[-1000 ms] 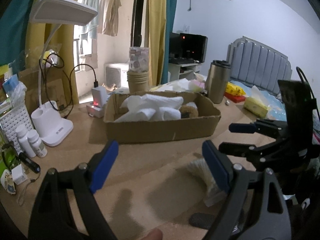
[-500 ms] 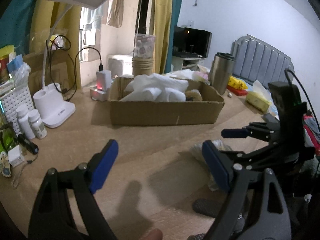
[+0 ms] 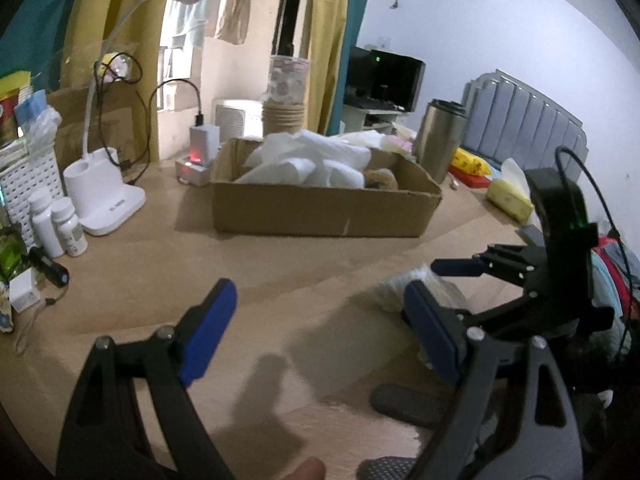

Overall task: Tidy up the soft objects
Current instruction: 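Close the right tool on the clear bag of cotton swabs, then grasp the grey socks with the left tool while the right tool holds the swab bag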

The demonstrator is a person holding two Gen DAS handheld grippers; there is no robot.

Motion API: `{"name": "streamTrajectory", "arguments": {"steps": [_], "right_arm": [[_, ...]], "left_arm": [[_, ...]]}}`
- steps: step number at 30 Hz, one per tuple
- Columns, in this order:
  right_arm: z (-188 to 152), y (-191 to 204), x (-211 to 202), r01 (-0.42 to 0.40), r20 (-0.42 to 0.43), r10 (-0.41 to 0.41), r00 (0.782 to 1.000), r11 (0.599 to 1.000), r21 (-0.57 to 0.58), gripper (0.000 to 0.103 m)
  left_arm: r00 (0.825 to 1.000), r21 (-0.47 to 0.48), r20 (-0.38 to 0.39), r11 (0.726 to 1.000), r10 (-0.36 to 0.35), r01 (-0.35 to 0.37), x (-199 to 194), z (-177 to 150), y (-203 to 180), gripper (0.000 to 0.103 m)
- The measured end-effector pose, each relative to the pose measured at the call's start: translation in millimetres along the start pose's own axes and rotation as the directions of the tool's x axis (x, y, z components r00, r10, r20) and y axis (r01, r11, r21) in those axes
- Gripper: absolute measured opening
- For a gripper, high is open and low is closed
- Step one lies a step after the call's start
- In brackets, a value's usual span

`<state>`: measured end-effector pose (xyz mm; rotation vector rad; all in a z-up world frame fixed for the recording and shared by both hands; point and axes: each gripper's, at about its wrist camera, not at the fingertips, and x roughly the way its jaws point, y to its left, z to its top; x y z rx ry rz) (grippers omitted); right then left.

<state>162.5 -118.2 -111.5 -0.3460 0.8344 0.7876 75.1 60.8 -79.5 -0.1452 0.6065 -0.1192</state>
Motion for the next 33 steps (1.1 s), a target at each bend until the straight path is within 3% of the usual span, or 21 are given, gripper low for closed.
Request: {"name": "streamTrajectory", "arguments": {"steps": [7,10,12,16,28,29,31,33], "right_arm": [[-12.3,-22.6,-12.4,0.032,0.004,-0.032,0.999,0.999,0.039,0.075],[-16.7,-28.4,-18.6,0.004,0.020,-0.005,1.000,0.999,0.053,0.054],[-18.7,-30.8,-22.0,0.013,0.022,-0.014,1.000,0.999,0.051,0.051],[-22.2,-37.8,-30.3,0.035,0.031,-0.037,0.999,0.997,0.067,0.047],[-46.3,-58.6,-91.4,0.070,0.166,-0.098,0.981,0.983,0.167,0.046],[-48.1,-59.7,-95.4,0.064,0.178,-0.095,0.980,0.983,0.170,0.046],[-52.5,-63.6,-99.2,0.031,0.192,-0.068,0.979,0.982,0.188,0.046],[-56.3,-65.1,-98.9,0.024,0.198,-0.067,0.978,0.977,0.212,0.046]], "left_arm": [[0.992,0.061,-0.087,0.993,-0.092,0.098,5.5,-12.9,-30.2,0.087],[0.981,0.112,-0.149,0.983,-0.127,0.145,6.9,-22.5,-50.2,0.087],[0.972,0.149,-0.188,0.974,-0.139,0.168,8.3,-26.6,-62.6,0.087],[0.966,0.240,-0.235,0.957,-0.104,0.161,10.7,-31.4,-83.2,0.087],[0.939,0.280,-0.345,0.954,-0.004,0.107,36.2,-37.7,-91.7,0.086],[0.937,0.288,-0.350,0.952,0.005,0.103,37.5,-39.3,-92.3,0.085],[0.934,0.301,-0.357,0.949,0.022,0.092,40.5,-42.8,-93.1,0.060],[0.931,0.294,-0.364,0.951,0.020,0.095,41.5,-43.7,-93.2,0.057]]}}
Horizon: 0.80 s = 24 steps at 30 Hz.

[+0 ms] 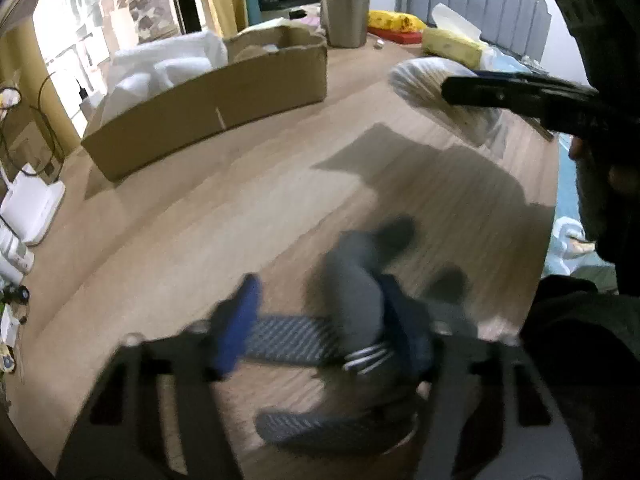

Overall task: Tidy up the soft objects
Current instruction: 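Grasp the grey socks with the left tool while the right tool holds the swab bag, then carry the grey socks and cotton swab bag over the box with both tools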

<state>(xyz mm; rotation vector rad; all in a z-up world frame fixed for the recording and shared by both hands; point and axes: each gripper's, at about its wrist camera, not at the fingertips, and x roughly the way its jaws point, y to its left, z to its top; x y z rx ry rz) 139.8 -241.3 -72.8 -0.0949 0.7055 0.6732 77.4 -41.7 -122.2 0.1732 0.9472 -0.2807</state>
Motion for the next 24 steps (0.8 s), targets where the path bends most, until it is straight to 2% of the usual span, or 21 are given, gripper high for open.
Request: {"name": "streamTrajectory", "arguments": {"steps": [2,5,7,10,18,24], "right_arm": [[-2.4,0.8,-0.7,-0.013,0.002,0.013,1.000,1.000,0.003,0.046],[-1.8,3.2,-2.0,-0.027,0.011,0.027,1.000,1.000,-0.003,0.046],[-1.1,1.9,-2.1,-0.030,0.019,0.030,0.999,1.000,0.006,0.046],[-1.3,-3.8,1.5,-0.033,0.020,0.032,0.999,0.999,0.033,0.046],[3.2,0.2,7.5,-0.043,0.030,0.043,0.999,0.999,0.030,0.046],[11.2,11.8,12.3,-0.056,0.031,0.057,0.998,0.998,-0.004,0.046]], "left_arm": [[1.000,0.014,0.000,1.000,0.007,-0.007,-0.1,0.8,-2.6,0.052],[1.000,0.008,0.005,1.000,0.018,-0.018,-0.8,1.5,-1.9,0.032],[1.000,-0.009,0.006,1.000,0.018,-0.018,-0.6,2.6,1.6,0.027],[1.000,-0.065,0.014,0.998,-0.024,0.025,0.4,1.4,10.4,0.024],[0.997,-0.103,0.076,0.994,-0.010,0.018,-9.7,6.2,21.5,0.023],[0.987,-0.181,0.133,0.977,-0.094,0.117,-13.8,14.8,35.9,0.023]]}}
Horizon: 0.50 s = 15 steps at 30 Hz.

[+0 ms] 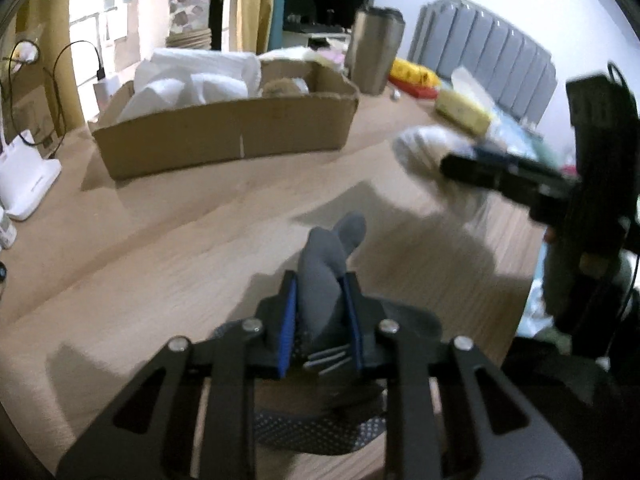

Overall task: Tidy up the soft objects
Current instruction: 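Carry the grey socks and cotton swab bag over the box with both tools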

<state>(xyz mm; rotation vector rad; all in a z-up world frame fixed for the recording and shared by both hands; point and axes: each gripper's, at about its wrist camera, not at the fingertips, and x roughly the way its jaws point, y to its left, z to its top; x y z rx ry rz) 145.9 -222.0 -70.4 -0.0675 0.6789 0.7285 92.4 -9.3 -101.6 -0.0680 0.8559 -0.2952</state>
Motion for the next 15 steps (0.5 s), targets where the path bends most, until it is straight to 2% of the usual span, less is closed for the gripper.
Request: {"name": "streamTrajectory", "arguments": {"steps": [8,15], "right_arm": [[12.7,7.1,5.6,0.001,0.003,-0.001,1.000,0.999,-0.036,0.046],[24.4,11.2,6.8,0.004,0.024,-0.003,1.000,0.998,-0.064,0.046]], "left_arm": [[0.995,-0.032,0.090,0.999,-0.031,0.034,-13.9,20.9,12.0,0.023],[0.989,-0.020,0.148,0.999,-0.030,0.033,-26.0,35.2,17.6,0.023]]}}
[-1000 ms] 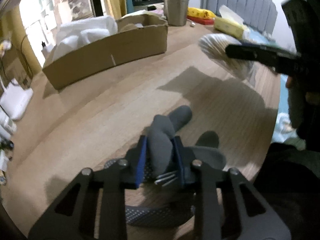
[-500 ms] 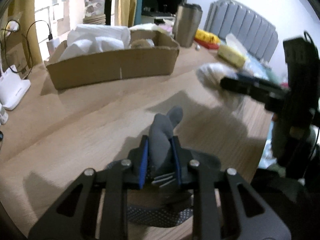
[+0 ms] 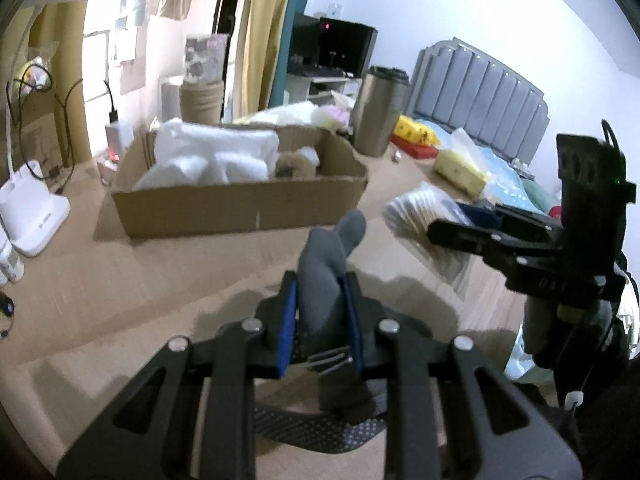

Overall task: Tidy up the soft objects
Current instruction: 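Carry the grey socks and cotton swab bag over the box with both tools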

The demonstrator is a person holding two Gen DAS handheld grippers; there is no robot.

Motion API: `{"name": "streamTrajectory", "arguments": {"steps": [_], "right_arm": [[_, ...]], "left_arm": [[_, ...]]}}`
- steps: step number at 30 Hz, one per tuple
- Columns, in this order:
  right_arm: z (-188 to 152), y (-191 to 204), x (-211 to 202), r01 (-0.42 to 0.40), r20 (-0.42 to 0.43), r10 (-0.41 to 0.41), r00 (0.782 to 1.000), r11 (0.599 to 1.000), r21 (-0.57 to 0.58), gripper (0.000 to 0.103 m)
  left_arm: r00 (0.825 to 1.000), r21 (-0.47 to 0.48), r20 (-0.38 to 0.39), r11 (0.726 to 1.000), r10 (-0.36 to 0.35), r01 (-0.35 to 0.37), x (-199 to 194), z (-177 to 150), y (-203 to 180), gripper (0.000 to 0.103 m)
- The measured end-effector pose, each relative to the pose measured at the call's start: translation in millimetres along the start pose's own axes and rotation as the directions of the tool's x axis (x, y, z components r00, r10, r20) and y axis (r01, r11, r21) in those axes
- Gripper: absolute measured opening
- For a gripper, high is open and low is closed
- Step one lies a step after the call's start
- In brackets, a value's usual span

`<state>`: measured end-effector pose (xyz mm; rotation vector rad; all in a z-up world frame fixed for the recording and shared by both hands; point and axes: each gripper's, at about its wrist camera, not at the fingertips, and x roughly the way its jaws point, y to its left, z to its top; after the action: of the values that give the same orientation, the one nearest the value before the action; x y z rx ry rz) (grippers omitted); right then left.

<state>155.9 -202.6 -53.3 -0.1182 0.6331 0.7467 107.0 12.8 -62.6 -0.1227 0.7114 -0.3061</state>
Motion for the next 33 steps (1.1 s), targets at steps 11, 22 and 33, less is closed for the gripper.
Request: {"name": "streamTrajectory", "arguments": {"steps": [11,22,33], "right_arm": [[14.6,-2.3,1.6,0.006,0.028,-0.005,1.000,1.000,-0.016,0.046],[27.5,-7.5,8.7,0.002,0.042,-0.001,0.999,1.000,-0.027,0.046],[50.8,-11.5,26.5,0.008,0.059,-0.006,0.998,0.999,-0.039,0.046]], "left_arm": [[0.996,0.022,0.091,1.000,0.013,-0.015,-11.7,32.4,7.5,0.023],[0.988,0.003,0.148,0.999,0.036,-0.037,-17.5,56.1,22.2,0.023],[0.975,0.026,0.201,0.995,0.091,-0.098,-17.3,86.7,38.5,0.024]]}}
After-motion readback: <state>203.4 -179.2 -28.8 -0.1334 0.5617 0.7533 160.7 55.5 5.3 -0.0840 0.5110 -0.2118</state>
